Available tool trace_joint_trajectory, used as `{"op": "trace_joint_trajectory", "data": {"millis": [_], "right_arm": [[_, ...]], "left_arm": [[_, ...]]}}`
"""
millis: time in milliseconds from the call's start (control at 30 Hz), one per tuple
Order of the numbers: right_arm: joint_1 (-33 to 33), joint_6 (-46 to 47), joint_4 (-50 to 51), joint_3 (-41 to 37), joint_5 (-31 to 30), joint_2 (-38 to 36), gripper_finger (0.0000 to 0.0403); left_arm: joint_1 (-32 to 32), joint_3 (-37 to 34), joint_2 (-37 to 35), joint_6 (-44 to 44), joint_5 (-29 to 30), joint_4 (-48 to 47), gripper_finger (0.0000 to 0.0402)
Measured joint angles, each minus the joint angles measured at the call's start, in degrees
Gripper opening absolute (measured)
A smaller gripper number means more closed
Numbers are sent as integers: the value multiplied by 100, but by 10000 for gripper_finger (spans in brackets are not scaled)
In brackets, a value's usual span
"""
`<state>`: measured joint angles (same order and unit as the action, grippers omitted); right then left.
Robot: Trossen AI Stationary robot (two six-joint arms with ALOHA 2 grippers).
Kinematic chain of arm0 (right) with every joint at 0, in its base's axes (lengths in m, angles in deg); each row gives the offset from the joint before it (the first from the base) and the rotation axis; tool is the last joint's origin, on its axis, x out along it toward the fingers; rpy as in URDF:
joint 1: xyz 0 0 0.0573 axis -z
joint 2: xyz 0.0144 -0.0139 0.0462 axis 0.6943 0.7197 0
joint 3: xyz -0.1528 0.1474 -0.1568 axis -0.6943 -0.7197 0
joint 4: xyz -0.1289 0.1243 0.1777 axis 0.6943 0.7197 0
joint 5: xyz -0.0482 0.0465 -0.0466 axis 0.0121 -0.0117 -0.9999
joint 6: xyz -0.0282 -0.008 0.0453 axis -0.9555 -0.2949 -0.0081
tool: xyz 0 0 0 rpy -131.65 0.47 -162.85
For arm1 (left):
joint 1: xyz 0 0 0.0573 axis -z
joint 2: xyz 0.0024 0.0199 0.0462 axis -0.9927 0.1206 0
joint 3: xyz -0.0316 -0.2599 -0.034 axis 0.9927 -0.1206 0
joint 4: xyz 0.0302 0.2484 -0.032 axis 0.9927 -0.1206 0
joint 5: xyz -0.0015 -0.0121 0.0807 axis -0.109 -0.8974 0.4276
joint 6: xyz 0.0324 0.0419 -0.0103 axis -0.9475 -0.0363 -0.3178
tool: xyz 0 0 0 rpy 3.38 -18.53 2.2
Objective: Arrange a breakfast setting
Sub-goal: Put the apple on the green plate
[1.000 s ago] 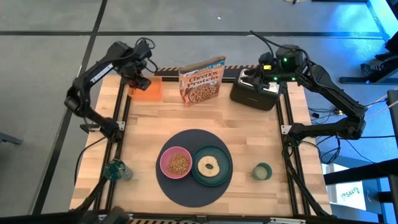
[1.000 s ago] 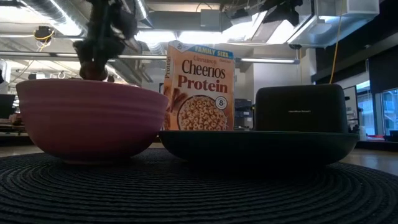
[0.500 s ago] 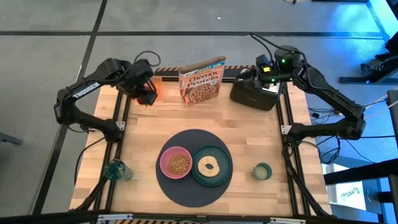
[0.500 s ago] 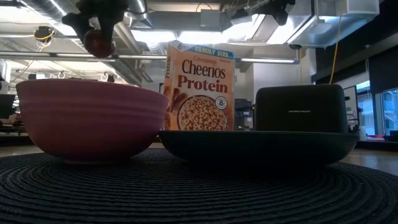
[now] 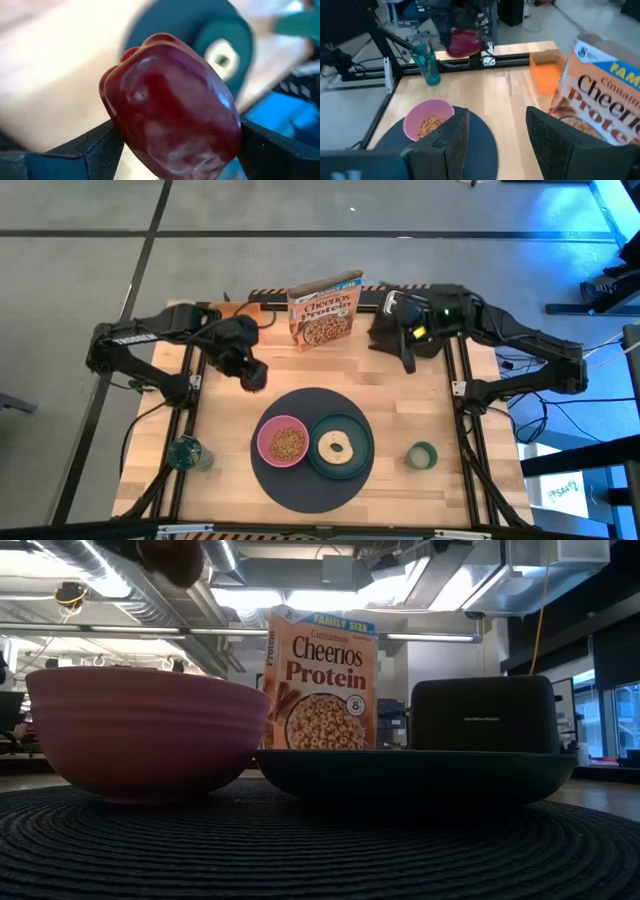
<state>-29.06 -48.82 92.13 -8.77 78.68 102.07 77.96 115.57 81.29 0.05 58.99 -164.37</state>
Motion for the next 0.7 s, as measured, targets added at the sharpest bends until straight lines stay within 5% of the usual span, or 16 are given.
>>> {"op": "trace_joint_trajectory", "data": {"millis": [300,700], "right_arm": [[-1088,-41,-649,2,-1324,103,186],[-1973,-235,-1776,0,-1735,1284,201]], "left_arm": [[439,0,2,115,-278,1513,324],[786,-1,2,747,-1334,3401,324]]}}
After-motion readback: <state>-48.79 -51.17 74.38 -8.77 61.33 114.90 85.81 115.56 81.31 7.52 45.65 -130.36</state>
